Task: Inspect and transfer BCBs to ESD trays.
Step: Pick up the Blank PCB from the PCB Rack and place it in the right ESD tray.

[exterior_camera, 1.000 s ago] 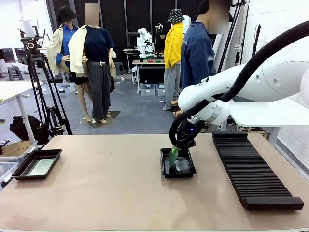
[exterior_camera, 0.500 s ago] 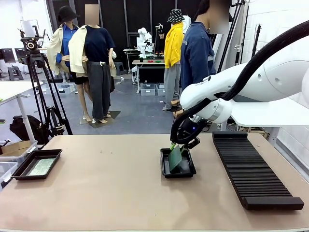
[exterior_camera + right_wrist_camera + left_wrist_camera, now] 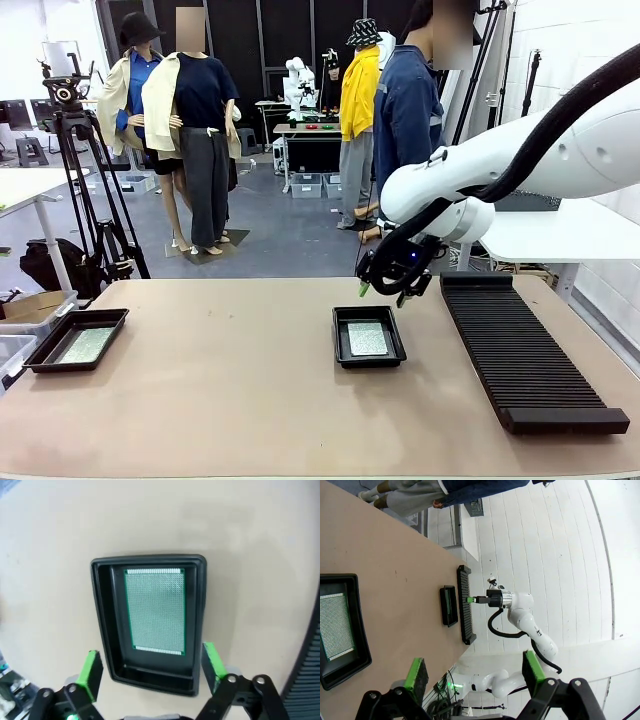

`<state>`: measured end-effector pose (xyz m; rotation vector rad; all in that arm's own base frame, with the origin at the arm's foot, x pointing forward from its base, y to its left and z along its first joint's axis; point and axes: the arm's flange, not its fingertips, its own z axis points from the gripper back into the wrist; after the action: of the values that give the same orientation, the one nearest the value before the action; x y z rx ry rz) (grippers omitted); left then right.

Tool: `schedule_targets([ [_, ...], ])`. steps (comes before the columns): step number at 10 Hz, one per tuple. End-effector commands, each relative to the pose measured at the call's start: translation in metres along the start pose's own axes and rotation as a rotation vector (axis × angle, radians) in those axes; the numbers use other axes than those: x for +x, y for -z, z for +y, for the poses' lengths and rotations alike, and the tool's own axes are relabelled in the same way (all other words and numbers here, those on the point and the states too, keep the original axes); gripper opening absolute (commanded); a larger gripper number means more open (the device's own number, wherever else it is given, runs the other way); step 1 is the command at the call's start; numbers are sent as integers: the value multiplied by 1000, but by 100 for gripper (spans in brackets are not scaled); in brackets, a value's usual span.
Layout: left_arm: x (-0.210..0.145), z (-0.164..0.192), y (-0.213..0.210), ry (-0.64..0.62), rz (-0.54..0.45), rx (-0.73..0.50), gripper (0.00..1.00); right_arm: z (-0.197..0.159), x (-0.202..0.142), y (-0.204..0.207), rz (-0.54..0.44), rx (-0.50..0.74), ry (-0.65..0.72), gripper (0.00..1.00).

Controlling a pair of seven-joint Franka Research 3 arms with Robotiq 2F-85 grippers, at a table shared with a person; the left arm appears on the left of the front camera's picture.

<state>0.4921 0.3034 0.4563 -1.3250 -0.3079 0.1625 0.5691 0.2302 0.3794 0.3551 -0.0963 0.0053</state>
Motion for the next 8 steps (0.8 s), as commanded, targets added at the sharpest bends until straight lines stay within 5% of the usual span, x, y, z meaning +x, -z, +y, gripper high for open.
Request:
schedule_targets([
  [1,-3,-2,2,0,-8,17,100,0,-16,-7,-13,-65,8,100],
  [8,-3,-2,2,0,-8,17,100,-1,-18,-16,-19,-67,-15,100],
])
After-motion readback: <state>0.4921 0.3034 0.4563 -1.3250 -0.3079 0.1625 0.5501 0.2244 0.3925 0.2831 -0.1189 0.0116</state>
